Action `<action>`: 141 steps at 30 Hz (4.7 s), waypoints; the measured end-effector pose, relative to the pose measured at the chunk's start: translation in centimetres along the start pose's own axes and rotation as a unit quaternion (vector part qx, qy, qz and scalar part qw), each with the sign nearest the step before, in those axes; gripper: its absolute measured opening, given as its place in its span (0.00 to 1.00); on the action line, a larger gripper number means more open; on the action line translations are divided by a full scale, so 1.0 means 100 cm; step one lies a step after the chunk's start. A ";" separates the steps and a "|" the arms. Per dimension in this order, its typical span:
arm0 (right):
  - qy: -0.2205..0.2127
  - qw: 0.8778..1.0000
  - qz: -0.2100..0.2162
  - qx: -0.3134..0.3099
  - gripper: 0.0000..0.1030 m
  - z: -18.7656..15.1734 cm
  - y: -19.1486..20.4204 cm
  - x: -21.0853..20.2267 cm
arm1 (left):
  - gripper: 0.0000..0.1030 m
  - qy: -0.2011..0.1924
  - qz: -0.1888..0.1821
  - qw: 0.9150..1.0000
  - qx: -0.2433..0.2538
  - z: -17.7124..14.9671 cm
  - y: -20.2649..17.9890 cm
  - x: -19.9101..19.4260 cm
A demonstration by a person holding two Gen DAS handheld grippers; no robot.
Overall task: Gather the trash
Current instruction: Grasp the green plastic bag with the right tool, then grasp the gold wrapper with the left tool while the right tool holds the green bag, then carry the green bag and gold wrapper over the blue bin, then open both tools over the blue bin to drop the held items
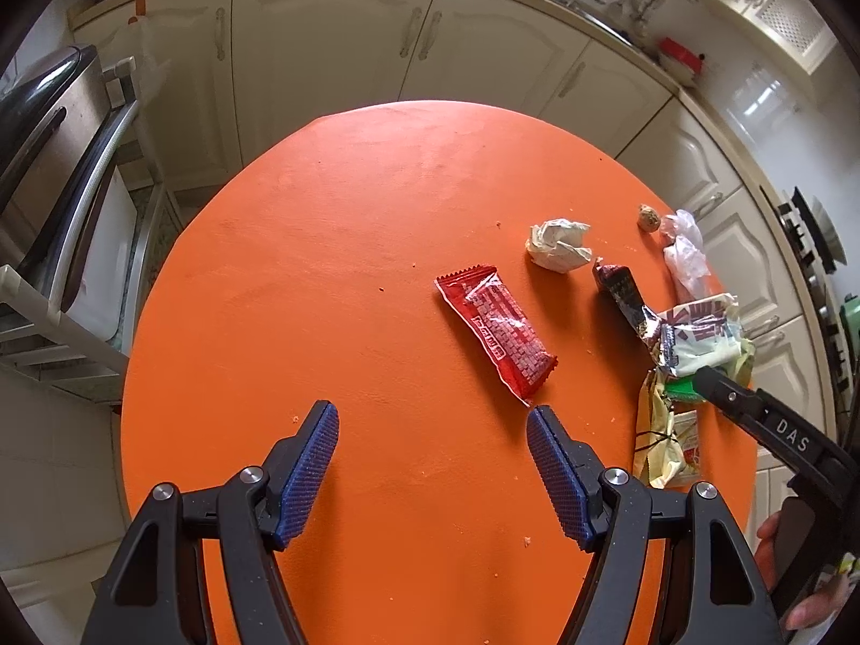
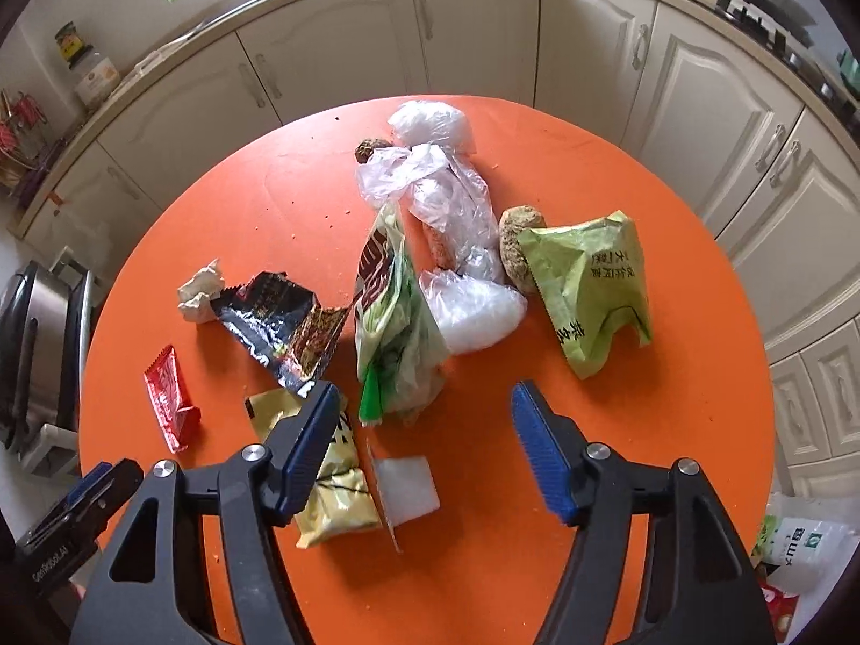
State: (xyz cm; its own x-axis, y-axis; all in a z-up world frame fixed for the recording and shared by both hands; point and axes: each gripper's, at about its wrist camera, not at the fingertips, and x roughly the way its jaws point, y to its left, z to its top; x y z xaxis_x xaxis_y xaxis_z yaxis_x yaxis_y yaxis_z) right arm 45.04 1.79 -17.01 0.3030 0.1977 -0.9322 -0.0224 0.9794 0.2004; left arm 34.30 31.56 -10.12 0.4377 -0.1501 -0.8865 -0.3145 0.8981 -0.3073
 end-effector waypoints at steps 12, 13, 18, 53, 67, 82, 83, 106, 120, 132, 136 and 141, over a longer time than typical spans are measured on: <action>-0.001 1.000 0.029 0.003 0.24 0.007 0.007 -0.001 | 0.66 0.003 0.008 1.000 -0.009 0.008 -0.001 0.012; -0.004 0.999 0.035 0.005 0.24 0.004 0.006 -0.007 | 0.66 0.003 0.008 1.000 -0.007 0.007 -0.003 0.011; -0.027 0.998 0.048 0.007 0.24 -0.010 -0.004 -0.034 | 0.66 -0.002 0.005 1.000 0.006 -0.001 -0.018 0.004; -0.051 0.994 0.084 0.052 0.23 -0.031 -0.113 -0.046 | 0.30 0.035 0.021 0.994 0.106 -0.022 -0.165 0.074; -0.066 0.989 0.099 0.084 0.23 -0.071 -0.115 -0.079 | 0.26 -0.016 0.026 0.991 0.131 -0.047 -0.164 0.027; -0.110 0.981 0.088 0.131 0.23 -0.125 -0.151 -0.133 | 0.25 -0.057 -0.010 0.980 0.192 -0.100 -0.202 -0.033; -0.114 0.980 0.086 0.136 0.23 -0.128 -0.157 -0.137 | 0.25 -0.058 -0.013 0.978 0.198 -0.104 -0.208 -0.034; -0.152 0.927 -0.024 0.343 0.23 -0.238 -0.355 -0.187 | 0.25 0.022 -0.071 0.919 0.388 -0.207 -0.410 0.039; -0.106 0.914 -0.029 0.390 0.23 -0.245 -0.432 -0.152 | 0.27 0.079 -0.049 0.910 0.404 -0.213 -0.516 0.146; -0.076 0.917 -0.020 0.391 0.23 -0.236 -0.444 -0.125 | 0.58 0.061 -0.032 0.917 0.392 -0.204 -0.535 0.179; -0.072 0.925 -0.013 0.373 0.23 -0.224 -0.434 -0.119 | 0.58 0.056 -0.026 0.919 0.388 -0.202 -0.527 0.173; -0.084 0.936 -0.005 0.341 0.26 -0.203 -0.418 -0.119 | 0.58 0.049 -0.022 0.920 0.388 -0.200 -0.515 0.159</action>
State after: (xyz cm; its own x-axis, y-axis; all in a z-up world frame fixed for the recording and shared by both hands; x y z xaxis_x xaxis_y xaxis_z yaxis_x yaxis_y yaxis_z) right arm 23.01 -40.68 -20.44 0.4465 0.1226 -0.8864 0.5781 0.7165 0.3903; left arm 40.61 -25.31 -15.32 0.3453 -0.1959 -0.9178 0.4150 0.9090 -0.0379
